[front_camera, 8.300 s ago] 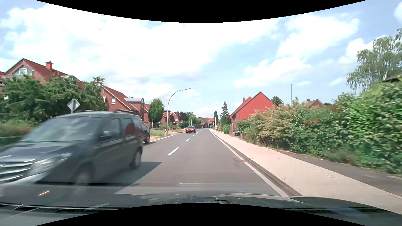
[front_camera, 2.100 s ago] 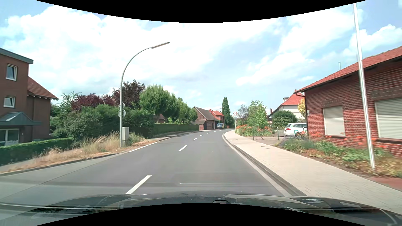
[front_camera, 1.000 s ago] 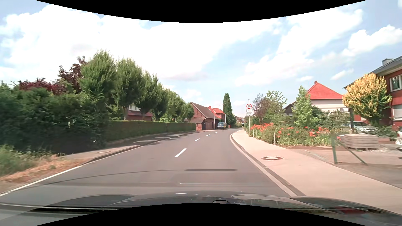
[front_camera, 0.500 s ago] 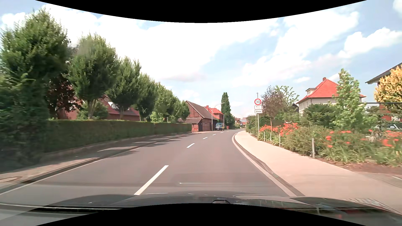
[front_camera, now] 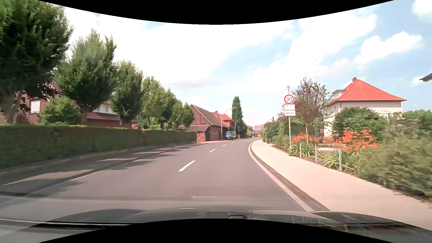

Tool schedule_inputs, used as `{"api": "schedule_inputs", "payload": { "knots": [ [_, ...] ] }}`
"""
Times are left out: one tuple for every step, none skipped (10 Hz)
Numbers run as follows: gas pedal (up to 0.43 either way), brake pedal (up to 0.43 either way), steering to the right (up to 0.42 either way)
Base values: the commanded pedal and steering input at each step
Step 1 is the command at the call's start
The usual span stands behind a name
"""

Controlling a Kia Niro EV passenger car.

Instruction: Follow the waypoints while adhering to traffic rules and regulations

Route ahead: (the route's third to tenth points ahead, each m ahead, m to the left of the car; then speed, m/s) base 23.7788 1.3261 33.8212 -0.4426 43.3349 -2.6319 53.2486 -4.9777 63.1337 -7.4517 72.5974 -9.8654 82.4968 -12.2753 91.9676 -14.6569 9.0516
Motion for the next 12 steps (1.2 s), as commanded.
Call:
{"api": "schedule_inputs", "payload": {
  "knots": [
    [0.098, 0.0, 0.029],
    [0.098, 0.0, 0.029],
    [0.098, 0.0, 0.029],
    [0.098, 0.0, 0.029],
    [0.098, 0.0, 0.029],
    [0.098, 0.0, 0.029],
    [0.11, 0.0, 0.028],
    [0.11, 0.0, 0.027],
    [0.11, 0.0, 0.027],
    [0.11, 0.0, 0.026],
    [0.11, 0.0, 0.026],
    [0.11, 0.0, 0.025]
  ]
}}
